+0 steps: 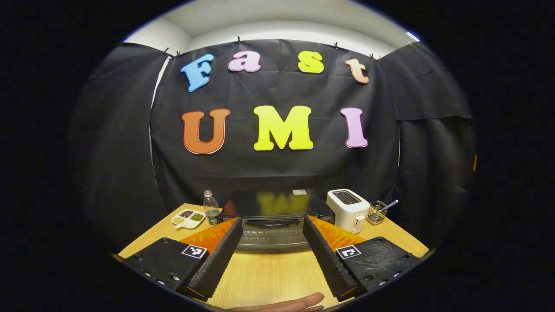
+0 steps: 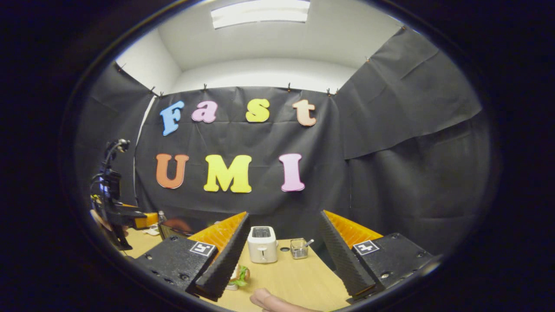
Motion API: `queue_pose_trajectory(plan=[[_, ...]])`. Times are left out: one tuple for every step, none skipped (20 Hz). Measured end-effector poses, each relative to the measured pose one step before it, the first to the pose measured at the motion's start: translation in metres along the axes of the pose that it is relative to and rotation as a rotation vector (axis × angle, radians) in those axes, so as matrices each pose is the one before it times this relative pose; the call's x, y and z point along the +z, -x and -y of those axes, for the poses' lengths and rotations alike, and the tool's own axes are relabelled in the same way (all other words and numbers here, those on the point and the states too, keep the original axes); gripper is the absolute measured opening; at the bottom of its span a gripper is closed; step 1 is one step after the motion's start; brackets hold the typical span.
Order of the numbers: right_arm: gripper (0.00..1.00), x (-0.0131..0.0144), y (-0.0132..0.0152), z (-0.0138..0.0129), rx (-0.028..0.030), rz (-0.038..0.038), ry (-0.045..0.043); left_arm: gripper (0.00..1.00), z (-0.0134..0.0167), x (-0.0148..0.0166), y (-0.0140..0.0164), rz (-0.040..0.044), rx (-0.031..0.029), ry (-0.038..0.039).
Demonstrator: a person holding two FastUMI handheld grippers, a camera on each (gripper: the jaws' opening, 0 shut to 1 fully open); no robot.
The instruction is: Open the electric oven with the left hand, put the food in, and close the electric oven.
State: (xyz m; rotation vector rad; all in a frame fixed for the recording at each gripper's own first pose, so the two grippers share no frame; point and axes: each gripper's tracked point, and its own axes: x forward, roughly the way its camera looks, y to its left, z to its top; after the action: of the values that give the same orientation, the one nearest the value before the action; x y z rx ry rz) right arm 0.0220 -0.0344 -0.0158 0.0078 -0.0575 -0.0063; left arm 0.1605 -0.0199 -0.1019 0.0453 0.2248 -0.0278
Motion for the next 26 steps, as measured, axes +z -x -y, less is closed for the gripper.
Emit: queue_pose_trajectory(plan=[[1.0, -0.00418, -0.00283, 0.00257, -0.00358, -0.01175, 0.00179, 0.93, 0.00105, -0.00541, -0.01752, -0.02609, -0.00596, -0.00042], [1.0, -0.0039, -0.00276, 0.00324, -0.00505, -0.00937, 0.00183, 0.93, 0.00052, -0.00478, -0.01681, -0.02034, -0.00237, 0.00033], [1.0, -0.00183, -0.00224, 0.00235, -0.00386, -0.00532, 0.00035, 0.93, -0.00201, 0.00025, -0.01808, -0.00562, 0.00575, 0.00513], [1.0, -0.00223, -0.00234, 0.00372, -0.00799, -0.00399, 0.00278, 0.93, 0.00208, -0.00377, -0.01752, -0.016, -0.00712, 0.00125], [1.0, -0.00128, -0.00165, 0.00392, -0.00917, -0.00401, 0.00539, 0.93, 0.00161, -0.0028, -0.0159, -0.00964, -0.00548, 0.00714], [1.0, -0.00193, -0.00028, 0.00437, -0.00936, -0.00084, 0.00574, 0.93, 0.00143, -0.00328, -0.01485, -0.01528, -0.00829, 0.0051], [1.0, -0.00021, -0.00062, 0.00362, -0.0073, 0.00179, 0.00448, 0.93, 0.0013, -0.00604, -0.01413, -0.02778, -0.0081, 0.00842], [1.0, -0.00109, 0.00022, 0.00436, -0.00569, -0.00009, 0.00185, 0.93, -0.00169, -0.00554, -0.01254, -0.02613, -0.00026, 0.00389], [1.0, -0.00155, -0.00027, 0.00306, -0.00292, -0.00067, 0.0007, 0.93, -0.00326, -0.00246, -0.01146, -0.01533, 0.0089, -0.0094], [1.0, -0.00052, -0.00128, 0.00155, -0.00162, 0.00159, 0.00046, 0.93, -0.00683, 0.00079, -0.00939, 0.00491, 0.02721, -0.01025], [0.9, -0.00055, -0.00106, 0.00253, -0.00323, 0.00213, -0.00308, 0.93, -0.0063, -0.00301, -0.01051, -0.00684, 0.0264, -0.0066], [0.9, -0.00279, -0.00076, 0.00325, -0.0047, -0.00117, -0.00302, 0.93, -0.00212, -0.00733, -0.01057, -0.01709, 0.01172, 0.0065], [0.89, -0.00189, -0.00135, 0.00149, -0.00118, -0.00366, -0.00313, 0.93, 0.0006, -0.00634, -0.00775, -0.02321, -0.0064, 0.02165], [1.0, -0.00323, -0.00122, 0.00055, 0.00097, -0.00481, -0.00249, 0.93, 0.00357, -0.00589, -0.00371, -0.02592, -0.01601, 0.02035], [1.0, -0.00335, -0.00102, 0.00063, 0.00154, -0.00804, 0.00169, 0.93, 0.00348, -0.00148, -0.00267, 0.00129, -0.01671, -0.00288], [1.0, -0.0043, -0.00125, 0.00157, -0.00066, -0.00712, 0.00281, 0.96, 0.00048, -0.00034, -0.00153, 0.00832, -0.00445, -0.03112], [0.9, -0.0013, -0.00074, 0.00236, -0.00466, -0.00343, 0.00356, 0.96, 0.00154, -0.00303, 0.00043, -0.01209, 0.00106, -0.03258], [1.0, -0.00144, -0.00154, 0.00323, -0.00927, -0.0011, 0.00305, 0.97, -0.00258, 0.00192, 0.00135, 0.00447, 0.00185, -0.00092], [0.9, 0.00004, 0.0004, 0.00238, -0.00572, 0.00289, 0.00042, 0.96, 0.00216, -0.00142, 0.00105, -0.01683, -0.00183, 0.01203], [0.9, -0.00101, 0.00187, 0.00193, -0.00314, 0.00306, -0.00403, 0.96, -0.00196, -0.00158, 0.00333, -0.00801, -0.00034, 0.00644], [1.0, -0.00002, 0.00111, 0.00093, -0.00183, 0.00034, -0.00341, 0.96, 0.00052, -0.00158, 0.0014, -0.01134, 0.00049, -0.0018], [0.9, -0.0014, 0.00102, 0.00036, -0.00033, -0.00176, -0.00264, 0.96, 0.00093, -0.00505, 0.00357, -0.01362, 0.0025, 0.00039], [0.9, 0.00005, 0.0027, 0.00038, 0.00166, -0.0013, 0.00027, 0.97, 0.00137, 0.00198, 0.00238, 0.01028, 0.00425, 0.00468], [1.0, -0.00032, 0.00288, 0.00057, 0.0023, 0.0005, 0.00693, 0.97, -0.00002, -0.00326, 0.00049, 0.00182, 0.00068, -0.00656], [1.0, 0.00244, 0.00221, 0.00106, 0.00097, 0.00329, 0.01197, 0.97, -0.00091, 0.00232, 0.00274, 0.01875, -0.00474, -0.0126], [0.9, 0.00295, 0.00272, 0.00266, -0.00324, 0.00749, 0.01079, 0.97, 0.00033, -0.00225, 0.00245, 0.00405, -0.00851, -0.00377]])
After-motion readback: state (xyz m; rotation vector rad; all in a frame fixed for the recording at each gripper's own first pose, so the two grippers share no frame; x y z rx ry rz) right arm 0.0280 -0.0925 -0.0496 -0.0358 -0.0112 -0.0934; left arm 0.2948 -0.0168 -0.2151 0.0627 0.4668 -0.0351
